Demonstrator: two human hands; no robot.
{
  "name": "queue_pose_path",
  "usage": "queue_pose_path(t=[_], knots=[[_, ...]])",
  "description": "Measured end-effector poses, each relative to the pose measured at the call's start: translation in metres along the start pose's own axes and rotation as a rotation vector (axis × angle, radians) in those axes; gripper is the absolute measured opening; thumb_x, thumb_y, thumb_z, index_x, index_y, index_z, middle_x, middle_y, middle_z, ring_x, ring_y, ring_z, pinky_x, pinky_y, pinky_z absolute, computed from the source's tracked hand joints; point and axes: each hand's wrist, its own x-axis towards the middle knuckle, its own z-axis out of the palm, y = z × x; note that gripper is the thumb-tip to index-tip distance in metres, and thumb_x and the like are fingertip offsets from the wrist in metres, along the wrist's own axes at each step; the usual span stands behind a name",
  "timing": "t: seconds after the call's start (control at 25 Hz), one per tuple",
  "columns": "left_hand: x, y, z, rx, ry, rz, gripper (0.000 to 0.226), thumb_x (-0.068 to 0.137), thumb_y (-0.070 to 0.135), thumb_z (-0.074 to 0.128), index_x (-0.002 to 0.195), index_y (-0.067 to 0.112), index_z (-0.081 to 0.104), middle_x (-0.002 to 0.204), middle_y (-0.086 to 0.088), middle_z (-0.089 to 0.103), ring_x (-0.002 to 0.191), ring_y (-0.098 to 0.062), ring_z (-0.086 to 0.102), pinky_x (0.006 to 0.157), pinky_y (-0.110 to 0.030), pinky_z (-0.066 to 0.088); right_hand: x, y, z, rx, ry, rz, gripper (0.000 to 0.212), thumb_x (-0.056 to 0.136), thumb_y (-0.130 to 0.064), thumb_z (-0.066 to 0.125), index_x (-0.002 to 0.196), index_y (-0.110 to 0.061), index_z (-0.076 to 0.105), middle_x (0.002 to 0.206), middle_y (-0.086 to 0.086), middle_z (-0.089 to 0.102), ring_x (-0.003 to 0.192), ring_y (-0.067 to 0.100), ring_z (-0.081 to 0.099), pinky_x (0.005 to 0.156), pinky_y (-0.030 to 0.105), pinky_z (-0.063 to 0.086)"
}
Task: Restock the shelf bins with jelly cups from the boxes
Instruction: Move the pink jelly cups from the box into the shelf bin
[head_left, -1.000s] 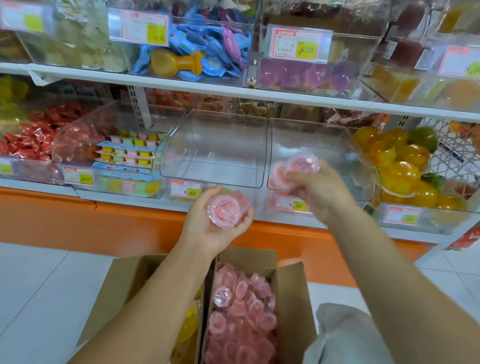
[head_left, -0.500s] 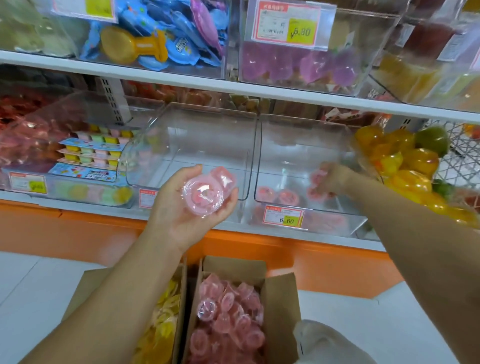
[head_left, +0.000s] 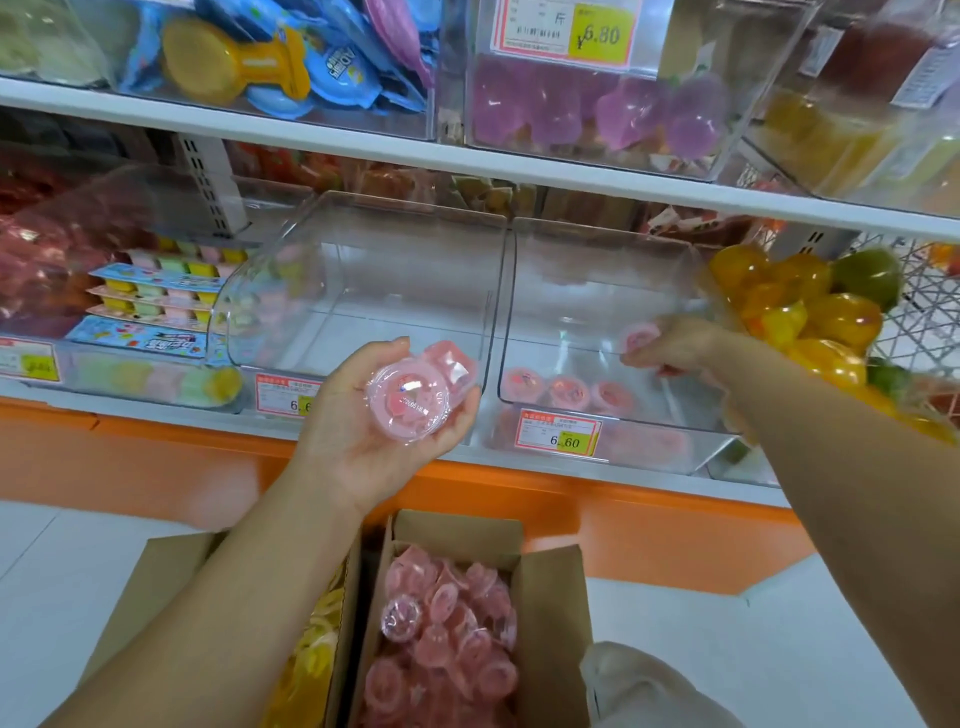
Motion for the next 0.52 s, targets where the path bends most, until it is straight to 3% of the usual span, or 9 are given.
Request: queue_pose_path(t=[0.12, 0.24, 0.36, 0.48, 0.52], knots=[[0.000, -0.001, -0.001, 0.020, -0.015, -0.011, 0.028, 0.082, 0.016, 0.069, 0.059, 0.001, 0.073, 0.089, -0.020, 0.072, 0.079, -0.033, 0.073, 0.079, -0.045, 0.057, -0.004, -0.011, -0.015, -0.300, 0.011, -0.018, 0.061, 0.081, -0.018, 0.075, 0.134, -0.008, 0.045, 0.122, 0.010, 0.052, 0.101, 0.029, 0.061, 0.087, 0.035, 0.054], [-0.003, -0.001, 0.000, 0.021, -0.022, -0.017, 0.034, 0.084, 0.017, 0.067, 0.054, 0.001, 0.072, 0.088, -0.019, 0.073, 0.082, -0.031, 0.073, 0.084, -0.044, 0.056, 0.003, -0.012, -0.008, -0.800, -0.113, -0.059, 0.042, 0.087, -0.020, 0.066, 0.127, -0.008, 0.057, 0.127, 0.011, 0.059, 0.111, 0.028, 0.060, 0.090, 0.028, 0.050], [-0.004, -0.001, -0.001, 0.035, -0.008, -0.012, 0.037, 0.087, 0.017, 0.065, 0.054, 0.001, 0.072, 0.087, -0.018, 0.072, 0.082, -0.031, 0.073, 0.083, -0.044, 0.057, 0.018, -0.003, 0.002, -0.882, -0.257, -0.063, 0.027, 0.087, -0.011, 0.065, 0.113, -0.008, 0.067, 0.114, 0.007, 0.066, 0.099, 0.026, 0.064, 0.078, 0.028, 0.055], [-0.004, 0.000, -0.001, 0.034, 0.013, -0.009, 0.032, 0.086, 0.015, 0.067, 0.057, 0.001, 0.072, 0.087, -0.019, 0.072, 0.078, -0.034, 0.073, 0.081, -0.046, 0.058, 0.017, -0.004, 0.005, -0.846, -0.252, -0.094, 0.032, 0.089, 0.000, 0.054, 0.115, -0.013, 0.066, 0.116, -0.004, 0.058, 0.103, 0.021, 0.058, 0.056, 0.002, 0.041], [-0.004, 0.000, -0.001, 0.033, 0.019, -0.009, 0.027, 0.085, 0.015, 0.068, 0.062, 0.001, 0.071, 0.086, -0.020, 0.072, 0.077, -0.034, 0.073, 0.081, -0.046, 0.058, 0.017, -0.004, 0.005, -0.826, -0.235, -0.096, 0.035, 0.090, 0.003, 0.051, 0.119, -0.012, 0.065, 0.120, -0.002, 0.057, 0.107, 0.020, 0.056, 0.050, 0.000, 0.035]])
